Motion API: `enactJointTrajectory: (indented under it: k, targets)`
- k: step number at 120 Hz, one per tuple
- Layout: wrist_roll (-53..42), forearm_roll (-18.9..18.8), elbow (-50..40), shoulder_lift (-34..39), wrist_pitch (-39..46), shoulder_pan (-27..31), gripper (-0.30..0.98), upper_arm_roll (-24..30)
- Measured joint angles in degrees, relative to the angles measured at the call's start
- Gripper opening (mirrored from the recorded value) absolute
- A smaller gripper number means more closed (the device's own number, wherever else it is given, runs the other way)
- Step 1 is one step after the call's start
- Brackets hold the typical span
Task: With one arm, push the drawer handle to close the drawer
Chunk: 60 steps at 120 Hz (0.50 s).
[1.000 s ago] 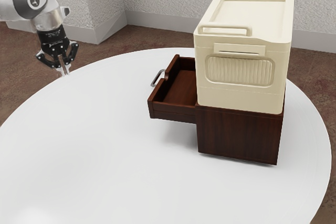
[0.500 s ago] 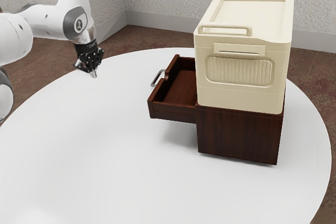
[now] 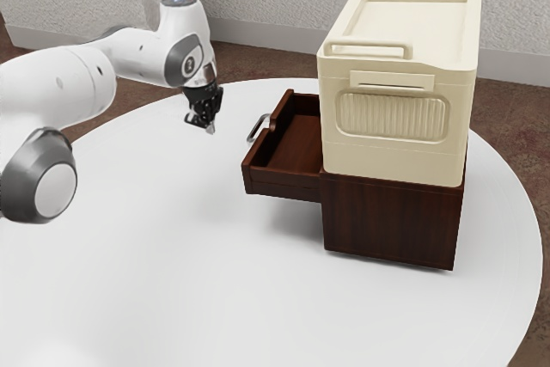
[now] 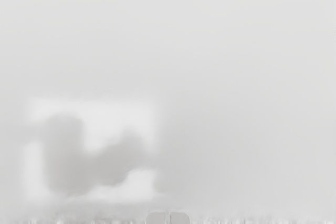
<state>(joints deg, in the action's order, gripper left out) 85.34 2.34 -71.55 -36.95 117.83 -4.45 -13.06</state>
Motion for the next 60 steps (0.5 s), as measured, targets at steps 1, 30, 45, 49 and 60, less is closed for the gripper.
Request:
enactJointTrajectory:
  k: [1, 30, 45, 49, 60]
  targets:
    - [0.2, 0.0, 0.0, -0.1, 0.1, 0.0, -0.1, 0.1]
    - [3.7, 0.0, 2.5, -2.0, 3.3, -1.3, -0.1, 1.6]
    - [4.6, -0.1, 3.1, -2.1, 4.5, -2.2, -0.1, 1.8]
    - [4.8, -0.1, 3.2, -2.2, 4.7, -2.4, -0.1, 1.8]
    - [5.3, 0.0, 3.3, -2.9, 5.7, -2.5, -0.1, 2.2]
